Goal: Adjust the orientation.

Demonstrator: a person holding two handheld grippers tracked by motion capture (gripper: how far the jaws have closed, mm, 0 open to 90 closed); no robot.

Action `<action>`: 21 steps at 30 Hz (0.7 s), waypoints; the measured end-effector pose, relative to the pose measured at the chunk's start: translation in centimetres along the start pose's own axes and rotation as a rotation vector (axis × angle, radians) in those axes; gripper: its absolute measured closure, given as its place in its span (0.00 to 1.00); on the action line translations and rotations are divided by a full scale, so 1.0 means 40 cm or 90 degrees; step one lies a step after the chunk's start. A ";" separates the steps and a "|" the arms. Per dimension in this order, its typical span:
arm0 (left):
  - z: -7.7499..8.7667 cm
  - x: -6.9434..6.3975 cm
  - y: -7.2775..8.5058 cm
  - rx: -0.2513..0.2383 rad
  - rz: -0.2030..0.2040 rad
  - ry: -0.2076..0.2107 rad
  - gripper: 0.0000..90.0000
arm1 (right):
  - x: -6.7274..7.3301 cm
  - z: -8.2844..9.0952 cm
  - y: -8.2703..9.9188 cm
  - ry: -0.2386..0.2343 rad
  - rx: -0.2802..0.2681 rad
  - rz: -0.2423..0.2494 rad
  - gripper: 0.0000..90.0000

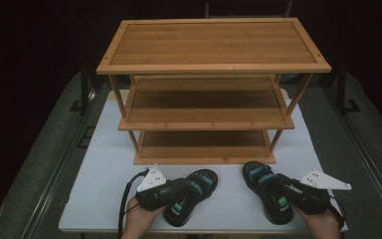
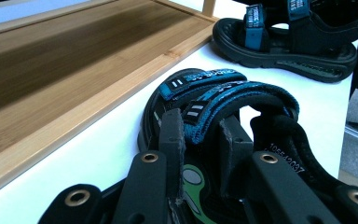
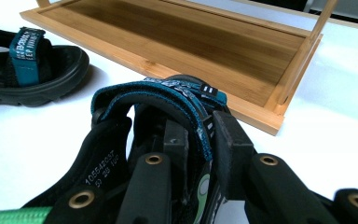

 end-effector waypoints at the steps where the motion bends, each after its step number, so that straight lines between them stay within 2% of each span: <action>1: 0.002 0.001 -0.001 -0.003 0.001 0.000 0.83 | 0.001 0.000 0.000 -0.001 0.000 0.000 0.84; 10: 0.018 0.004 -0.012 -0.023 0.001 -0.010 0.83 | 0.011 0.003 -0.011 -0.009 -0.013 -0.016 0.84; 21: 0.033 0.012 -0.022 -0.038 0.003 -0.018 0.83 | 0.030 0.005 -0.028 -0.011 -0.028 -0.008 0.83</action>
Point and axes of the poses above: each handheld gripper's, and its own axes: z roughly backward along the jaws, y roughly out of its underside, x roughly to its left, the point moved 6 cm from there along -z, roughly forward along the jaws, and after that the axes turned 3 degrees about y, right-handed, at the moved point
